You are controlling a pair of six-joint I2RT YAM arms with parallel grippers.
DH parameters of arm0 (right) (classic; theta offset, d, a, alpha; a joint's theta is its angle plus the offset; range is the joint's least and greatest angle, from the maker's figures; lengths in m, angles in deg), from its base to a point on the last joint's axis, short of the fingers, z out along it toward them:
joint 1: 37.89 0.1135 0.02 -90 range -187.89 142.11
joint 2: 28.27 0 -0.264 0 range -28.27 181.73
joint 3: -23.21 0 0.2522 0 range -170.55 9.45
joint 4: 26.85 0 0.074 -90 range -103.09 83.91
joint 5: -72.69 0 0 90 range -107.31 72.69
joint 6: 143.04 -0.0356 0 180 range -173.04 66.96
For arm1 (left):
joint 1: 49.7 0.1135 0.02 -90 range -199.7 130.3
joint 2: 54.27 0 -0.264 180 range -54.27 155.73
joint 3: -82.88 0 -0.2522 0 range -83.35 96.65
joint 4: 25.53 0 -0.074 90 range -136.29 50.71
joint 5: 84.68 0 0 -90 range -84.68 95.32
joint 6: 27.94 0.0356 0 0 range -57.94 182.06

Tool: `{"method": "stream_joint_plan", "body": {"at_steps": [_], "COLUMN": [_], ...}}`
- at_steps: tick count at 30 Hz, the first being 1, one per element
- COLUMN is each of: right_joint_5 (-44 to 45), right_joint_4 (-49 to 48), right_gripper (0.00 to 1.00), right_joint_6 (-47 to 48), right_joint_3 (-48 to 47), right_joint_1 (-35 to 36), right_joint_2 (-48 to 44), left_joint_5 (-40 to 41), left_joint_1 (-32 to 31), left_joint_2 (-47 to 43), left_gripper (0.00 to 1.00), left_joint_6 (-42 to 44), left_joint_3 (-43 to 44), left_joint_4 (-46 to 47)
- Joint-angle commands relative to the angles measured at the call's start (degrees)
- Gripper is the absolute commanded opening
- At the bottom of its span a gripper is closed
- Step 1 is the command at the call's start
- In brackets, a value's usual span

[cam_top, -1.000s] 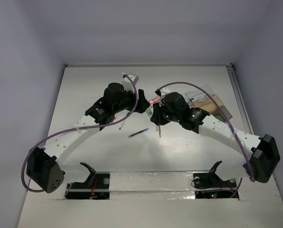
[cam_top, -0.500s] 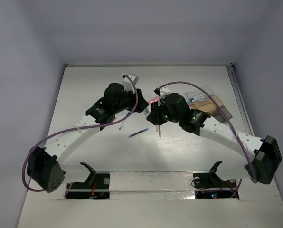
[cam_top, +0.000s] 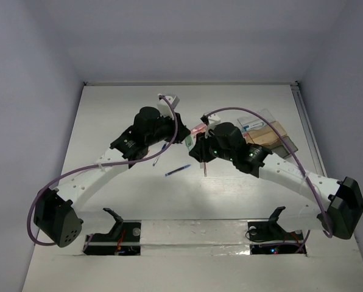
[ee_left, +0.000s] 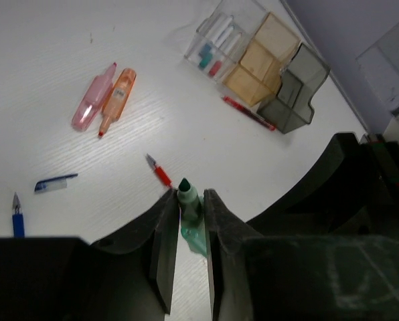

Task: Sort the stationery into containers
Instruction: Close the pen cap on the pen.

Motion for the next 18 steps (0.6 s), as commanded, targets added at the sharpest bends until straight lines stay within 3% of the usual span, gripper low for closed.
{"method": "stream_joint_plan", "body": {"at_steps": [1, 9, 15, 16, 18], "right_joint_5": [-2.5, -7.8, -4.5, -3.7, -1.0], "right_joint_4": [-1.9, 5.6, 10.3, 12.1, 15.3], "right_gripper": [0.05, 0.00, 0.00, 0.00, 0.00], "right_joint_6": [-0.6, -3.5, -3.4, -3.3, -2.7], "right_joint_3": [1.0, 2.2, -2.2, -3.5, -7.9], "right_joint_1": [0.5, 0.5, 0.5, 0.5, 0.5], "right_joint_2": [-3.4, -8.3, -11.6, -11.6, -10.7], "left_joint_5": [3.6, 5.5, -1.7, -2.2, -2.4], "left_joint_1": [0.3, 0.3, -0.3, -0.3, -0.3], "left_joint_2": [-2.6, -4.3, -3.3, -3.0, -4.1], "left_gripper": [0.00, 0.00, 0.02, 0.15, 0.29], "left_joint_6": [2.4, 4.5, 7.0, 7.5, 8.4], "left_joint_3": [0.0, 0.0, 0.9, 1.2, 1.2], "left_joint_4": [0.7, 0.2, 0.9, 0.2, 0.1]}}
